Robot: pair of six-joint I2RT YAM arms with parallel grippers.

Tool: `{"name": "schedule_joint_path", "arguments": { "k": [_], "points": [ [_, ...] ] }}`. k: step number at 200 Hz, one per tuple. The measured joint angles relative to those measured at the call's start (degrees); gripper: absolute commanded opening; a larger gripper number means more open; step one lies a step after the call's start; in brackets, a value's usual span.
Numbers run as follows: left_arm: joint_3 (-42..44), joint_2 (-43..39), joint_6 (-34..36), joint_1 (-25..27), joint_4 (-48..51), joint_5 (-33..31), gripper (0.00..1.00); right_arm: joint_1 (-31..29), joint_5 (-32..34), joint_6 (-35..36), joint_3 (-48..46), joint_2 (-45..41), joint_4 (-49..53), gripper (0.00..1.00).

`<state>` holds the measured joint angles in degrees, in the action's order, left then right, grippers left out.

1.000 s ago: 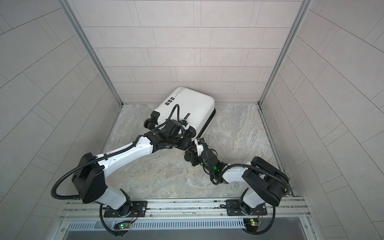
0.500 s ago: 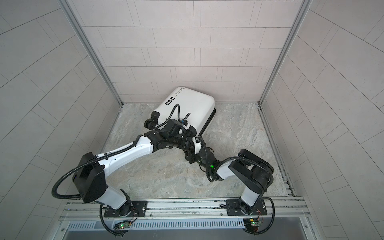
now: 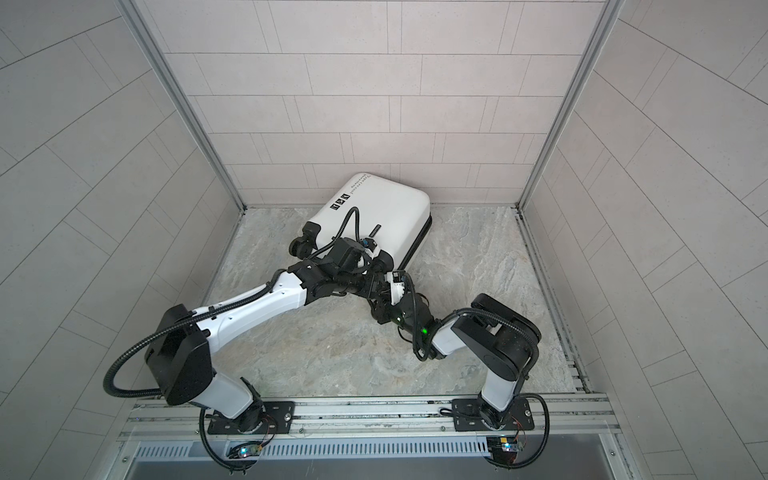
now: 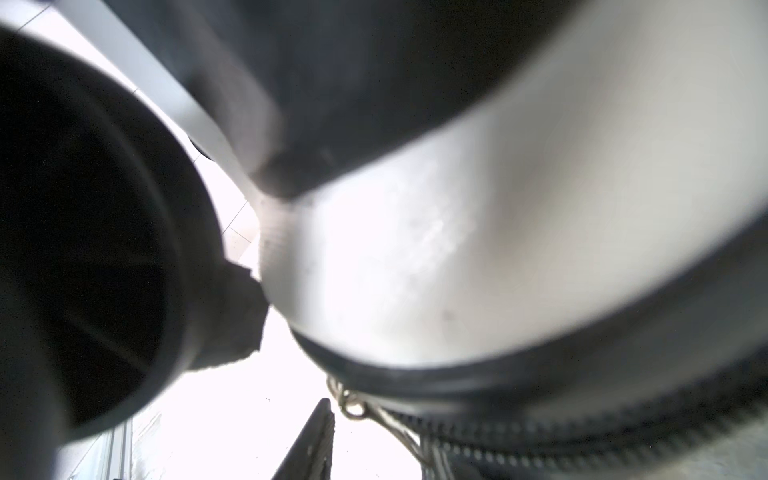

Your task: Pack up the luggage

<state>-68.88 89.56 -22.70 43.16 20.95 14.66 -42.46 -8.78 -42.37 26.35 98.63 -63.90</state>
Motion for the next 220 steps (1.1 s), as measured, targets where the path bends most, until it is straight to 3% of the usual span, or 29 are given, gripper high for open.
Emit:
{"name": "schedule_joint_path", "arguments": {
  "k": [77,155,220],
  "points": [
    [0.0,0.04,0.0,0.0,-0.09,0.07,0.0,3.17,-2.69,-1.22,-2.49,0.13,-3.74,0.39],
    [-0.11,0.31,-0.02,0.0,-0.15,0.13,0.0,2.71,-7.74,-1.44,-0.92,1.11,-4.28,0.36],
    [-0.11,0.7,-0.28,0.0,-0.79,0.35,0.0,2.34,-7.56,-1.62,-0.76,1.09,-5.44,0.29]
  ]
}}
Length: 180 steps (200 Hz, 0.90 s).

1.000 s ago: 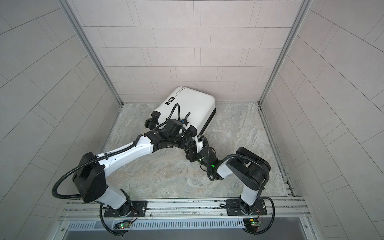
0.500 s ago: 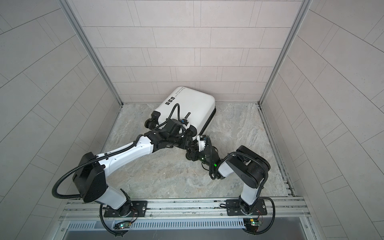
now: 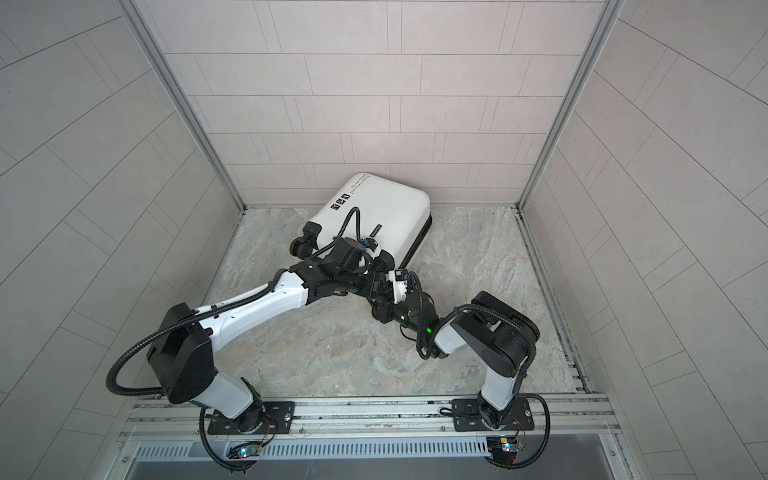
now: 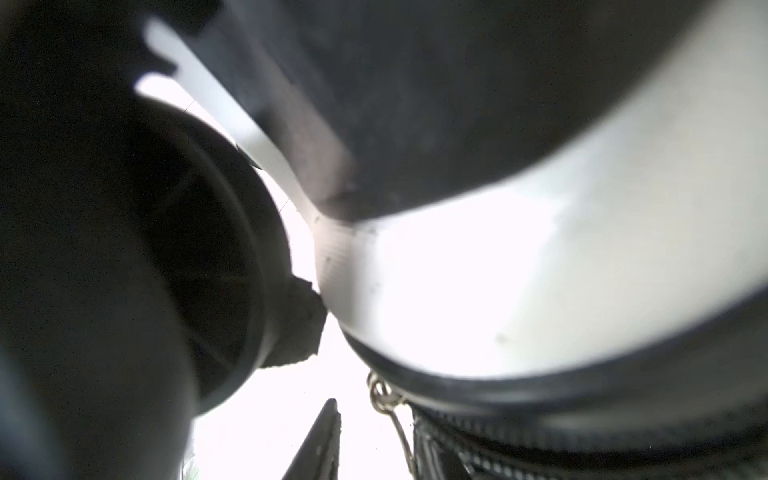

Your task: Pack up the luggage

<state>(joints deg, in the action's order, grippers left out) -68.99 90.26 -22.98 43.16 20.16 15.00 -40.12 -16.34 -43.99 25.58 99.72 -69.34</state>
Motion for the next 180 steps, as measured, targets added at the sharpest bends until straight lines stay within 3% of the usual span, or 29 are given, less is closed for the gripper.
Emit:
{"name": "schedule_joint_path", "arguments": {
  "k": [52,90,180],
  "points": [
    [0.0,0.0,-0.11,0.0,-0.24,0.07,0.0,0.0,1.86,-0.59,0.0,0.0,0.2,0.17],
    [0.0,0.02,-0.15,0.04,-0.39,0.0,0.0,-0.02,3.15,-1.22,0.0,-0.02,-0.28,0.0],
    [0.0,0.0,-0.13,0.81,-0.57,-2.27,0.0,-0.11,7.06,-1.05,-2.43,-6.51,6.64,0.0]
  ]
}}
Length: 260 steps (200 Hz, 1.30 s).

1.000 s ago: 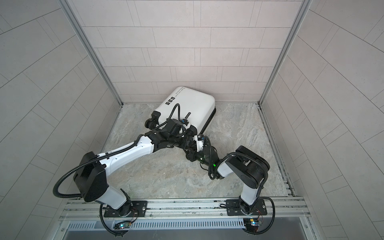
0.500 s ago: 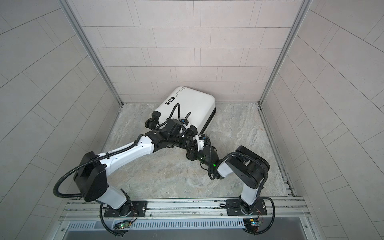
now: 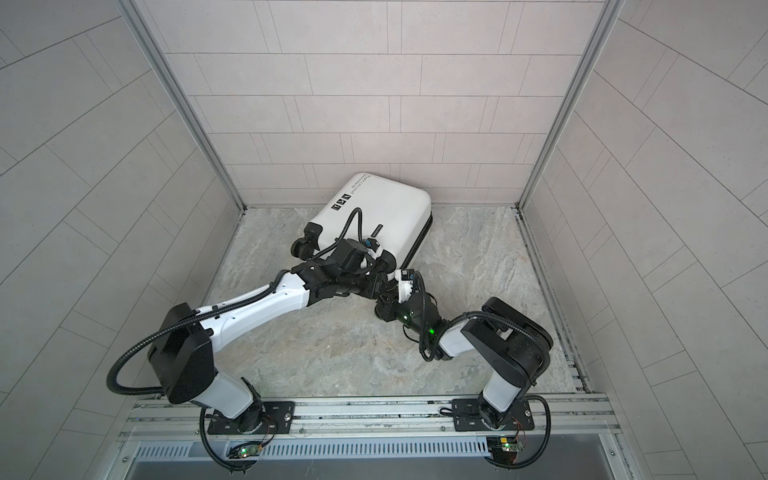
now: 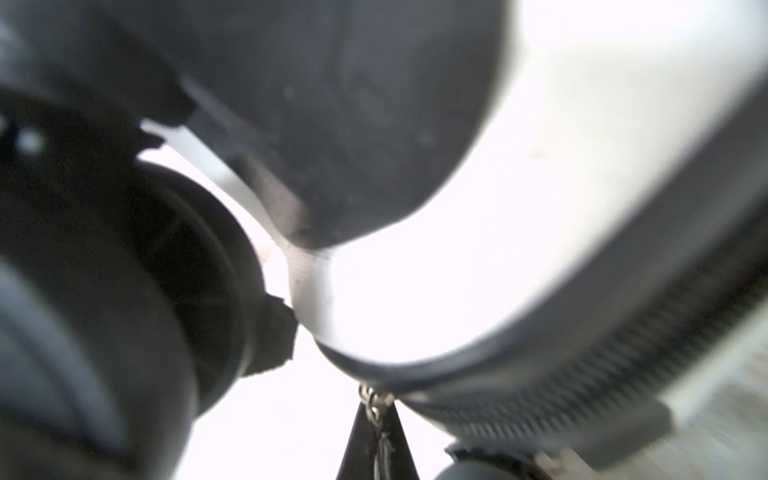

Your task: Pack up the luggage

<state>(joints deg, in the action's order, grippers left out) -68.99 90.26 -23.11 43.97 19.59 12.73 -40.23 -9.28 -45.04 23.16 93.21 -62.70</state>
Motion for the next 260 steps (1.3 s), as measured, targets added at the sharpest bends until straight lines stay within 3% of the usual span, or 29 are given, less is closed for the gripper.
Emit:
{"name": "schedule_joint_path", "arguments": {
  "k": [86,159,260],
  "points": [
    [0.09,-0.48,0.22,0.33,0.7,-2.43,0.0,1.77,3.52,0.94,-3.04,-5.75,4.66,0.0],
    [4.42,-5.22,1.84,0.31,0.55,-2.93,0.0,6.86,-0.7,5.25,-1.03,-12.94,17.59,0.0],
    [10.99,-14.99,4.13,0.37,3.87,-3.54,0.0,14.43,-4.98,10.64,4.2,-13.6,27.85,0.0]
  ]
}}
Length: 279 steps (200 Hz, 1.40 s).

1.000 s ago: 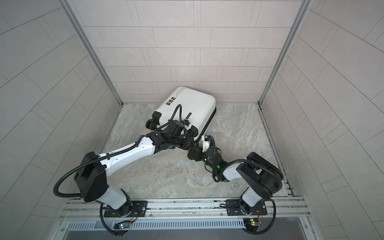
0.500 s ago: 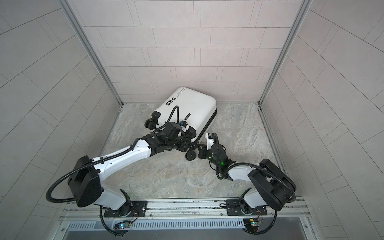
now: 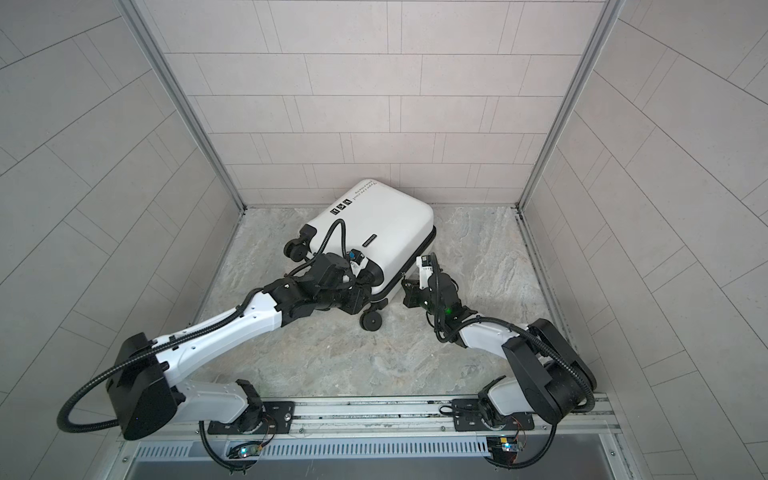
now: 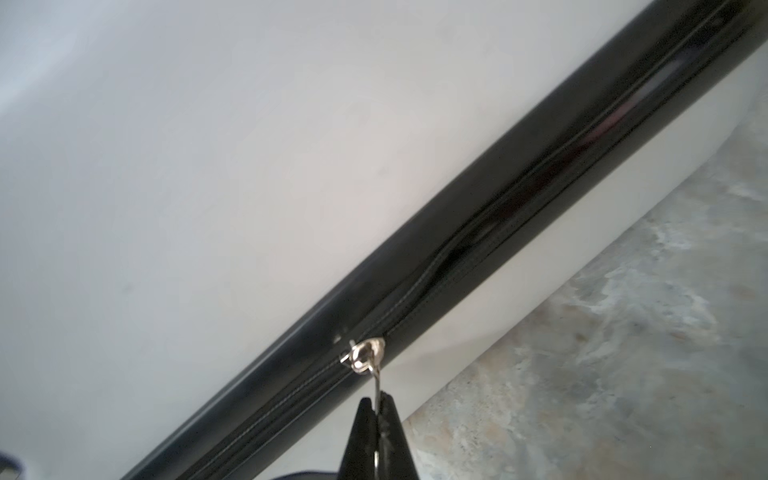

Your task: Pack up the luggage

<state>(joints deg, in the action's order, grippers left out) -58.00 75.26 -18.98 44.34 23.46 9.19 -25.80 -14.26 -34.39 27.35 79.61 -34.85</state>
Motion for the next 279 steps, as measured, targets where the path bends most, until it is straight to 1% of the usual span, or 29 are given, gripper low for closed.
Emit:
{"name": "schedule_joint_path", "arguments": {
  "k": [74,122,167,233,279],
  "points": [
    [4.09,-9.9,1.53,0.22,6.84,-0.66,0.0,9.2,-2.51,2.91,4.59,0.74,5.22,0.0],
    [5.92,-15.45,2.36,0.37,11.13,-0.79,0.0,13.86,-5.2,5.79,9.11,3.78,8.52,0.0],
    [7.08,-18.1,2.4,0.37,12.83,-1.64,0.0,15.04,-7.69,9.01,12.76,6.12,11.69,0.0],
    [10.78,-20.98,2.08,0.31,13.38,-3.45,0.0,16.11,-15.26,12.39,19.78,14.19,15.13,0.0],
    [11.54,-21.81,1.9,0.31,12.83,-4.26,0.0,16.52,-17.31,13.38,20.87,14.88,15.8,0.0]
  ]
}}
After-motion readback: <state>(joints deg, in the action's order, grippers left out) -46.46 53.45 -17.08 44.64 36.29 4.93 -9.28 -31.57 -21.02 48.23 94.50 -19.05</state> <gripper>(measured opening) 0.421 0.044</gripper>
